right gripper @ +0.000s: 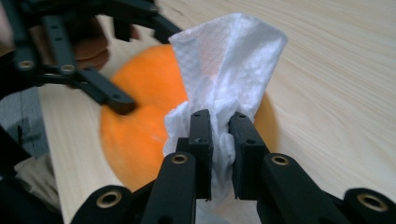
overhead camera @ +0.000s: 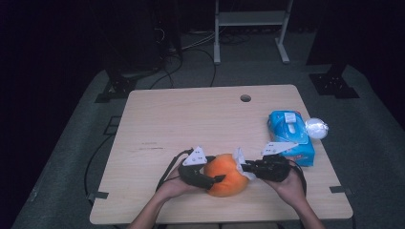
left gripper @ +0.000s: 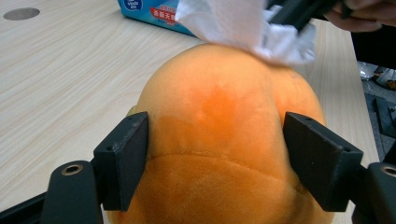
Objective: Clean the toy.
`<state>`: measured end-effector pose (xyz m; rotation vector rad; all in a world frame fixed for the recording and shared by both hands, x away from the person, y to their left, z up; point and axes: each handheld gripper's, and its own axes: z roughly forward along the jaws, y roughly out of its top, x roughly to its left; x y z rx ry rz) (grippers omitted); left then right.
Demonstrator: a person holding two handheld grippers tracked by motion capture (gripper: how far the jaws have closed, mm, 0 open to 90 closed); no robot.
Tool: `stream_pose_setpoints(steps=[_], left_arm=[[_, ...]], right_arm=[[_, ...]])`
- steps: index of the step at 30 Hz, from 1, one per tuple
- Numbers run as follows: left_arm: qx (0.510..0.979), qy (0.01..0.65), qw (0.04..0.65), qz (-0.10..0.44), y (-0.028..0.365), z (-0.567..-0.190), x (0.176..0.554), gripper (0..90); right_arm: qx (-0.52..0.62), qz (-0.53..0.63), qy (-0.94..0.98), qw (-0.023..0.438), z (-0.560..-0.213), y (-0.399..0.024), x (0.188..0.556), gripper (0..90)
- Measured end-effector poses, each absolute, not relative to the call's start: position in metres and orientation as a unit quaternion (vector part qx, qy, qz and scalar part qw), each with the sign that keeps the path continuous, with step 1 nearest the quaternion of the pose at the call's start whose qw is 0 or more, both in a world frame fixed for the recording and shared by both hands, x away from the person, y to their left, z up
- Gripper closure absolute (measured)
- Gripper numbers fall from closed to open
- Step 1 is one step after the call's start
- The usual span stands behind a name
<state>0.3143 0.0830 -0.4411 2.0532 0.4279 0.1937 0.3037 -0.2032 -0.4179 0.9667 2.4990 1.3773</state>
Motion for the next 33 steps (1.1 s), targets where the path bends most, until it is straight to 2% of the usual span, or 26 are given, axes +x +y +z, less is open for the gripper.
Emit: stream_pose_setpoints(steps=[7, 14, 20, 24, 28, 33], left_arm=[[0.839, 0.186, 0.505, 0.077, 0.089, -0.446, 0.316, 24.1], [0.840, 0.186, 0.504, 0.077, 0.088, -0.446, 0.316, 24.1], [0.842, 0.172, 0.504, 0.087, 0.085, -0.445, 0.312, 24.1], [0.845, 0.167, 0.500, 0.089, 0.084, -0.443, 0.311, 24.1], [0.844, 0.171, 0.499, 0.093, 0.083, -0.443, 0.311, 24.2], [0.846, 0.168, 0.495, 0.103, 0.080, -0.442, 0.308, 24.2]], right_arm=[[0.305, 0.467, 0.826, 0.083, -0.409, -0.190, 0.297, 79.3], [0.354, 0.456, 0.815, 0.060, -0.425, -0.213, 0.310, 79.6], [0.337, 0.468, 0.815, 0.061, -0.419, -0.204, 0.308, 79.6], [0.355, 0.465, 0.811, 0.028, -0.430, -0.211, 0.313, 79.5], [0.362, 0.453, 0.814, 0.033, -0.431, -0.216, 0.312, 79.5], [0.336, 0.480, 0.809, 0.054, -0.415, -0.203, 0.305, 79.2]])
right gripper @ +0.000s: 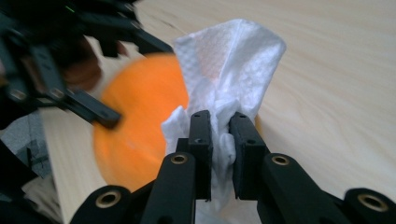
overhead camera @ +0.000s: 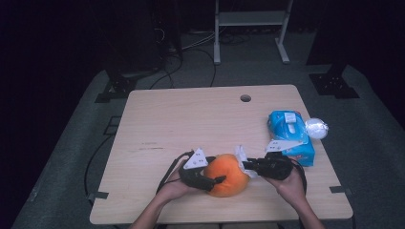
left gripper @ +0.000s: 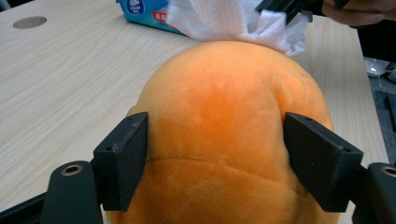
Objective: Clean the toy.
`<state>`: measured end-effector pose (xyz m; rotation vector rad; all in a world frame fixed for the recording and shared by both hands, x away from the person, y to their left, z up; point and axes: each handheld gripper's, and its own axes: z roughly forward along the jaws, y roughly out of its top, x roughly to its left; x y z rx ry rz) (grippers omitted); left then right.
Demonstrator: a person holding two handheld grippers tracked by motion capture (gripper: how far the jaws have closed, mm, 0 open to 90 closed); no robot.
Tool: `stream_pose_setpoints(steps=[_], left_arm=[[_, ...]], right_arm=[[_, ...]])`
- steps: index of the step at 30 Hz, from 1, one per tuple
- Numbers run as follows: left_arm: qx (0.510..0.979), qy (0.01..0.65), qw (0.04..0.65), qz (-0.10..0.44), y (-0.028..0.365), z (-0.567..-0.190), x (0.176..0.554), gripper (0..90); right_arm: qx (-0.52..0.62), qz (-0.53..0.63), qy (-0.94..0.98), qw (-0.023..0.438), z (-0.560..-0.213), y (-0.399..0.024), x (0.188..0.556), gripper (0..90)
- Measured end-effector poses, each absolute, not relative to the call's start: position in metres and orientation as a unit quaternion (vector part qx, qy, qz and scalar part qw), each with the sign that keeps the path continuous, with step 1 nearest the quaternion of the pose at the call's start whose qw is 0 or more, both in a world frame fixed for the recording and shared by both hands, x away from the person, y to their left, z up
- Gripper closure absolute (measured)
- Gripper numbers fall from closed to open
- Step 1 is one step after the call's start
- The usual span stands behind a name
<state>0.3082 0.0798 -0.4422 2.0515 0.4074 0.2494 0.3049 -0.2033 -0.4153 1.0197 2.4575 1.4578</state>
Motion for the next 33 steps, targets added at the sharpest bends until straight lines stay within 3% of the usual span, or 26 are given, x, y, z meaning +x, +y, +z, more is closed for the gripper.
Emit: stream_pose_setpoints(steps=[5, 10, 14, 18, 22, 27, 33], left_arm=[[0.847, 0.165, 0.493, 0.108, 0.080, -0.441, 0.307, 24.2], [0.848, 0.160, 0.492, 0.114, 0.076, -0.440, 0.305, 24.1], [0.851, 0.151, 0.488, 0.122, 0.072, -0.438, 0.301, 24.2], [0.850, 0.153, 0.489, 0.121, 0.072, -0.439, 0.301, 24.2], [0.852, 0.150, 0.486, 0.122, 0.070, -0.438, 0.300, 24.1], [0.852, 0.150, 0.487, 0.122, 0.070, -0.438, 0.300, 24.0], [0.853, 0.148, 0.492, 0.096, 0.078, -0.427, 0.306, 12.8]], right_arm=[[0.332, 0.465, 0.819, 0.059, -0.418, -0.203, 0.307, 79.1], [0.339, 0.454, 0.819, 0.094, -0.414, -0.207, 0.304, 79.0], [0.305, 0.481, 0.817, 0.088, -0.401, -0.191, 0.298, 78.1], [0.312, 0.460, 0.828, 0.076, -0.413, -0.192, 0.303, 78.6], [0.327, 0.456, 0.824, 0.084, -0.411, -0.201, 0.302, 79.0], [0.286, 0.475, 0.828, 0.089, -0.400, -0.180, 0.293, 78.5], [0.275, 0.441, 0.849, 0.090, -0.411, -0.180, 0.293, 79.2]])
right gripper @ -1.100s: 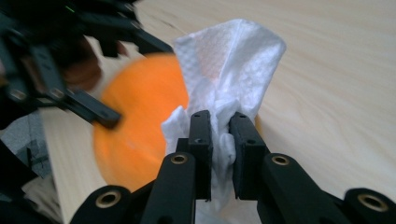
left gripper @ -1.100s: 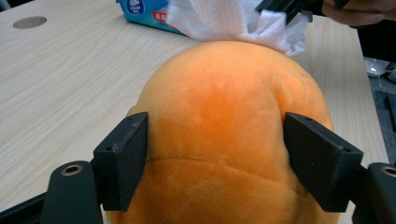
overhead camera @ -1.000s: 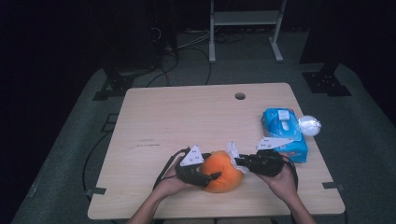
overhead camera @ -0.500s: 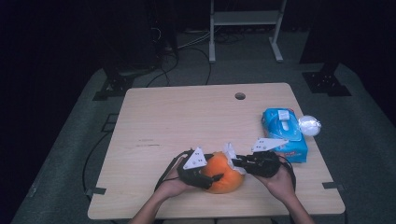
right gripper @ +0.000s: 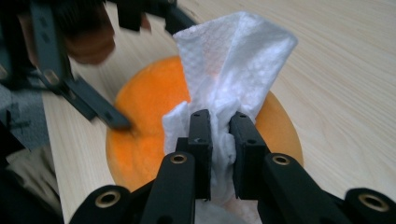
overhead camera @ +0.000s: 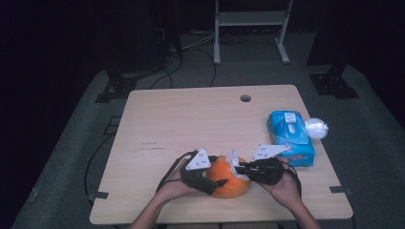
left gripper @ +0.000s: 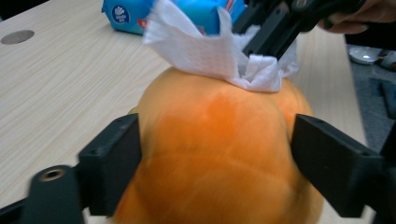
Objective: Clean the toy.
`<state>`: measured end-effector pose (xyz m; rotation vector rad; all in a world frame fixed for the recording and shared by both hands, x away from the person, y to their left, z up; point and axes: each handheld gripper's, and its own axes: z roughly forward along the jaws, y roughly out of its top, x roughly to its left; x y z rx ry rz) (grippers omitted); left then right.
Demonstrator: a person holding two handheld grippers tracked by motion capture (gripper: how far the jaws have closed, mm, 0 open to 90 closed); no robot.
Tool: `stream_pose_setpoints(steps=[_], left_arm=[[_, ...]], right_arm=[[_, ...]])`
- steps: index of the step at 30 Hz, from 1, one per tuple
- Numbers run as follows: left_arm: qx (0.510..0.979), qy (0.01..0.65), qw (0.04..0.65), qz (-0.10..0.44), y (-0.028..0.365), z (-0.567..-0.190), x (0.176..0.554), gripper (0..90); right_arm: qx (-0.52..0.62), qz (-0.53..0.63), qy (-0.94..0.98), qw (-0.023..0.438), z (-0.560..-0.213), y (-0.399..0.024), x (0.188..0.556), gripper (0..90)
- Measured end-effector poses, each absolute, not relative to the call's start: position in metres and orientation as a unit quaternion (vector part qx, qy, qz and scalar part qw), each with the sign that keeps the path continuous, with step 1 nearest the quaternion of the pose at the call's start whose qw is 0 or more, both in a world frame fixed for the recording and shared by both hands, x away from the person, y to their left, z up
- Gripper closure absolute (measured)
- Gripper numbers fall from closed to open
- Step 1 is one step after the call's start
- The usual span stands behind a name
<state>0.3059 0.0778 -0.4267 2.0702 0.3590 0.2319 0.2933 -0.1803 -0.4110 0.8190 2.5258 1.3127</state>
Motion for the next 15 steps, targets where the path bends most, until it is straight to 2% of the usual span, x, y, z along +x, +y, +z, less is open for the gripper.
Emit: stream_pose_setpoints(steps=[3, 6, 9, 12, 15], left_arm=[[0.849, 0.158, 0.497, 0.083, 0.080, -0.430, 0.309, 10.4], [0.860, 0.141, 0.483, 0.091, 0.077, -0.434, 0.305, 16.8], [0.867, 0.124, 0.471, 0.105, 0.070, -0.433, 0.299, 16.8], [0.873, 0.118, 0.460, 0.111, 0.070, -0.430, 0.298, 15.0], [0.867, 0.123, 0.474, 0.097, 0.077, -0.428, 0.303, 11.7]], right_arm=[[0.276, 0.439, 0.851, 0.086, -0.410, -0.186, 0.294, 79.2], [0.282, 0.445, 0.845, 0.088, -0.406, -0.185, 0.293, 79.0], [0.273, 0.467, 0.836, 0.092, -0.396, -0.177, 0.289, 78.9], [0.262, 0.458, 0.844, 0.095, -0.397, -0.167, 0.290, 78.7], [0.263, 0.452, 0.849, 0.081, -0.403, -0.170, 0.293, 79.0]])
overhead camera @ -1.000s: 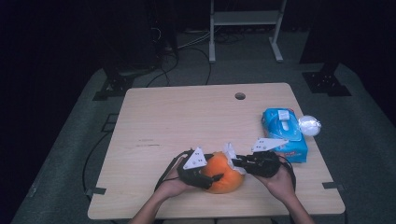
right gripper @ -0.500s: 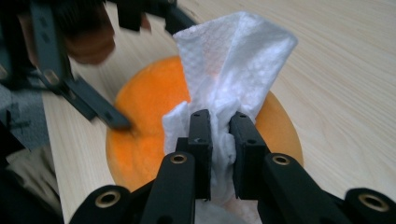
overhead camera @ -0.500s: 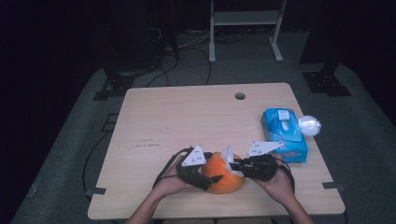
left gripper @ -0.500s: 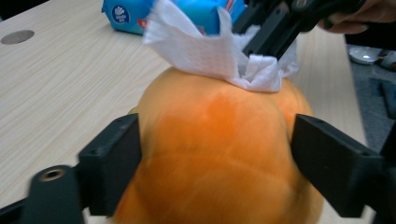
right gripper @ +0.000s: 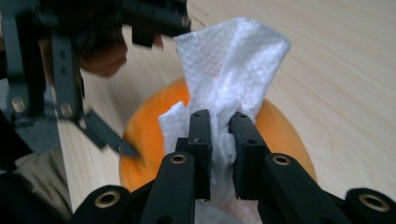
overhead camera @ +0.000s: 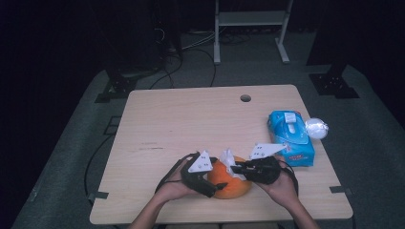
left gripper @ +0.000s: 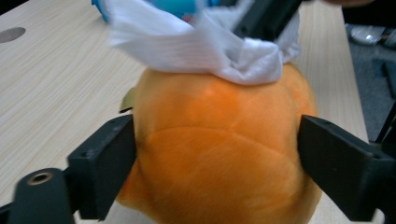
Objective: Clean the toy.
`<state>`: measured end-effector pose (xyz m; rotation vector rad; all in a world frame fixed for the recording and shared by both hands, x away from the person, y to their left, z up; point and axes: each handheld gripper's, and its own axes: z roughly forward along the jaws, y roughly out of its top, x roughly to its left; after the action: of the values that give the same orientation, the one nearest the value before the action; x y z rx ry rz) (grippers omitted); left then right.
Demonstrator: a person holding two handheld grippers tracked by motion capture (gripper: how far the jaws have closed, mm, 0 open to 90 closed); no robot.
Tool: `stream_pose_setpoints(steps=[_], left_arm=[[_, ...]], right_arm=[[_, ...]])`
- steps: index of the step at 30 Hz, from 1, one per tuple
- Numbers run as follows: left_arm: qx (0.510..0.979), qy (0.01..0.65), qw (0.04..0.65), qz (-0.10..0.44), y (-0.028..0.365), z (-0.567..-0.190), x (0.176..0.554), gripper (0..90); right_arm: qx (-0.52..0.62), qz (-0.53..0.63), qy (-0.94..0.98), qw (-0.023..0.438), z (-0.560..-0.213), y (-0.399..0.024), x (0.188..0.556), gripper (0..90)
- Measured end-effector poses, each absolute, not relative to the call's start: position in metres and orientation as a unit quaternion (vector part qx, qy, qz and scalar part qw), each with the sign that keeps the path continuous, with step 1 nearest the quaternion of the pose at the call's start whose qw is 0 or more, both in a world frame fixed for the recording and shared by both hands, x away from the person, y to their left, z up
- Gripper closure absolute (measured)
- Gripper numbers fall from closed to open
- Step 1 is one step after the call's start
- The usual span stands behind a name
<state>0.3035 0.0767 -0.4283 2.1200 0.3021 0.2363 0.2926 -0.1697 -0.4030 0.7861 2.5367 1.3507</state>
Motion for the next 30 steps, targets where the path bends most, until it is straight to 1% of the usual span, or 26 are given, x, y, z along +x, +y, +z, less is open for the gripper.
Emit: stream_pose_setpoints(steps=[3, 4, 5, 6, 8, 10, 14, 18, 20, 21, 24, 27, 28, 29, 30], left_arm=[[0.863, 0.136, 0.478, 0.092, 0.077, -0.430, 0.307, 5.9], [0.861, 0.141, 0.480, 0.087, 0.076, -0.431, 0.307, 5.4], [0.863, 0.138, 0.479, 0.086, 0.075, -0.433, 0.306, 6.1], [0.865, 0.135, 0.475, 0.089, 0.074, -0.434, 0.304, 9.2], [0.867, 0.136, 0.471, 0.087, 0.072, -0.434, 0.303, 12.1], [0.868, 0.136, 0.470, 0.086, 0.071, -0.435, 0.302, 12.2], [0.872, 0.133, 0.465, 0.080, 0.074, -0.432, 0.304, 10.6], [0.861, 0.140, 0.485, 0.068, 0.081, -0.427, 0.309, 6.8], [0.861, 0.145, 0.483, 0.066, 0.084, -0.425, 0.311, 3.7], [0.859, 0.148, 0.486, 0.065, 0.085, -0.425, 0.312, 3.7], [0.857, 0.156, 0.489, 0.044, 0.083, -0.430, 0.314, 3.3], [0.855, 0.167, 0.491, -0.004, 0.077, -0.443, 0.316, 3.1], [0.852, 0.161, 0.497, -0.022, 0.076, -0.445, 0.317, 5.7], [0.851, 0.156, 0.501, -0.025, 0.076, -0.445, 0.315, 13.9], [0.853, 0.152, 0.500, -0.011, 0.076, -0.443, 0.314, 18.3]], right_arm=[[0.260, 0.451, 0.851, 0.066, -0.405, -0.178, 0.293, 79.1], [0.258, 0.450, 0.853, 0.063, -0.405, -0.180, 0.293, 79.0], [0.257, 0.447, 0.855, 0.060, -0.405, -0.182, 0.293, 79.0], [0.258, 0.443, 0.856, 0.060, -0.404, -0.185, 0.293, 78.9], [0.262, 0.448, 0.852, 0.059, -0.401, -0.186, 0.292, 78.9], [0.260, 0.455, 0.849, 0.073, -0.396, -0.181, 0.290, 78.8], [0.250, 0.453, 0.852, 0.079, -0.395, -0.170, 0.291, 78.7], [0.247, 0.446, 0.858, 0.055, -0.400, -0.175, 0.294, 79.1], [0.240, 0.449, 0.860, 0.044, -0.401, -0.181, 0.293, 79.2], [0.236, 0.449, 0.861, 0.039, -0.401, -0.183, 0.293, 79.2], [0.226, 0.450, 0.863, 0.030, -0.401, -0.185, 0.292, 79.2], [0.217, 0.448, 0.867, 0.026, -0.401, -0.185, 0.292, 79.1], [0.220, 0.448, 0.866, 0.028, -0.400, -0.185, 0.292, 78.9], [0.223, 0.449, 0.865, 0.030, -0.400, -0.186, 0.292, 78.9], [0.228, 0.452, 0.862, 0.031, -0.399, -0.186, 0.292, 79.0]])
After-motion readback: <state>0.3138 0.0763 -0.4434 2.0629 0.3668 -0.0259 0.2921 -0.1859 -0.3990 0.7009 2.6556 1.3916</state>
